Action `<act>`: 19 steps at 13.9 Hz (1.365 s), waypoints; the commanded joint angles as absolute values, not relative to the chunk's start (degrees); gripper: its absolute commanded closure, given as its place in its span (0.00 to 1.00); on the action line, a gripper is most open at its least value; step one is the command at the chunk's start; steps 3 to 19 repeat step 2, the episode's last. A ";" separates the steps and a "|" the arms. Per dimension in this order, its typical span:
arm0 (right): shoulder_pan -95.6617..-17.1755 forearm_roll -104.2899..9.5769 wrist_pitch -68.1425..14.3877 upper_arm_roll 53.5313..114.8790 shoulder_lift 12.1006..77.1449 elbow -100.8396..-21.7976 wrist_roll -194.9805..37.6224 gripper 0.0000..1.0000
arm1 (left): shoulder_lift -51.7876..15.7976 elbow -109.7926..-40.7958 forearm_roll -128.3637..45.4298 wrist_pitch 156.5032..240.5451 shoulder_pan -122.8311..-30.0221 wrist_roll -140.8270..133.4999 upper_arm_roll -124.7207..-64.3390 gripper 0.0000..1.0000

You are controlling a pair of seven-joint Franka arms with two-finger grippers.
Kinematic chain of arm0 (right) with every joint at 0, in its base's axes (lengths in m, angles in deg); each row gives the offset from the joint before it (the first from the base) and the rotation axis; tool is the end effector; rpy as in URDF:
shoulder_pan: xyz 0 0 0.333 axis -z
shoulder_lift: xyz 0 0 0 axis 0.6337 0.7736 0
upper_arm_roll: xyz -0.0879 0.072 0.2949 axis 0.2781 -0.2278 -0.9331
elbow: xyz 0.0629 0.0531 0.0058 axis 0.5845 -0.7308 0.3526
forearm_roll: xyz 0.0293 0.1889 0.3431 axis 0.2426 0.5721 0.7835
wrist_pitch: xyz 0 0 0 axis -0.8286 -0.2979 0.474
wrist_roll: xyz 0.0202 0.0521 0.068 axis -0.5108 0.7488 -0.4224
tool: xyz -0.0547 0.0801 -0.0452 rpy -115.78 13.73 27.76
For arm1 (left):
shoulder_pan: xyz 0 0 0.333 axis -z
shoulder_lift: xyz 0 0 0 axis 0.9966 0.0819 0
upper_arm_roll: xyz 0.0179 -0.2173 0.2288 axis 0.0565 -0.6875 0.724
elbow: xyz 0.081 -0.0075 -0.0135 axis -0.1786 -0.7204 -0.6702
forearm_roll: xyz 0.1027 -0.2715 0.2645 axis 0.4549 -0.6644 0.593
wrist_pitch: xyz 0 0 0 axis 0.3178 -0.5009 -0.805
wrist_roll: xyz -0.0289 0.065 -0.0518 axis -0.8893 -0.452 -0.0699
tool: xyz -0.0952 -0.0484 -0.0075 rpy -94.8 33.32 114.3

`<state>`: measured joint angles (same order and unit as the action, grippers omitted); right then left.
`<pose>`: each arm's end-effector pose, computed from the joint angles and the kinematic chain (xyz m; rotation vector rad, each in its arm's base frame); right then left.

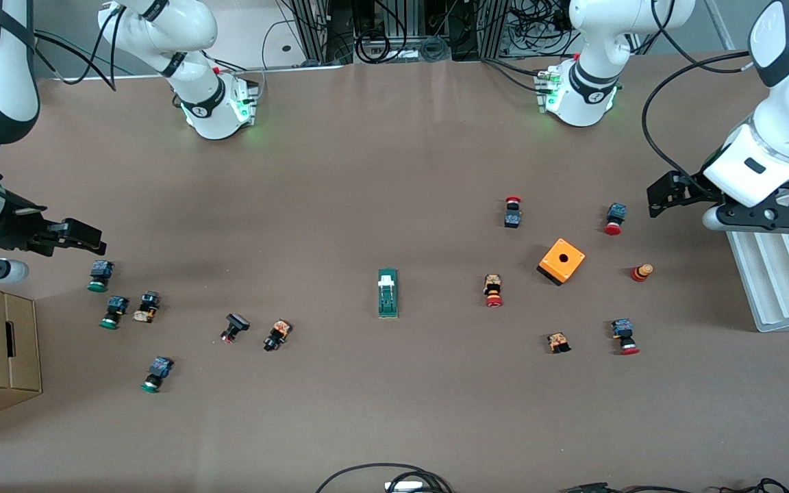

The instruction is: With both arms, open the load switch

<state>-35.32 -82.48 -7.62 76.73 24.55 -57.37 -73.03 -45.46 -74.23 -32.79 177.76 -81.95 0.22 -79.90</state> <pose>0.5770 -0.0174 0.5595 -3.1062 0.0764 0.0587 0.5461 -0.0676 0.5813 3.1366 -0.1194 -0.0140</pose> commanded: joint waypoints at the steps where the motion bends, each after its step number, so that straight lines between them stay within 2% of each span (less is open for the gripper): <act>1: -35.37 -81.39 -6.79 76.73 25.03 -56.52 -72.77 0.00 | -45.73 -74.11 -33.27 176.99 -82.31 1.12 -80.16 0.00; 19: -35.45 -81.39 -6.79 76.73 25.03 -56.52 -72.77 0.00 | -45.73 -74.11 -33.35 176.99 -82.31 1.12 -80.16 0.00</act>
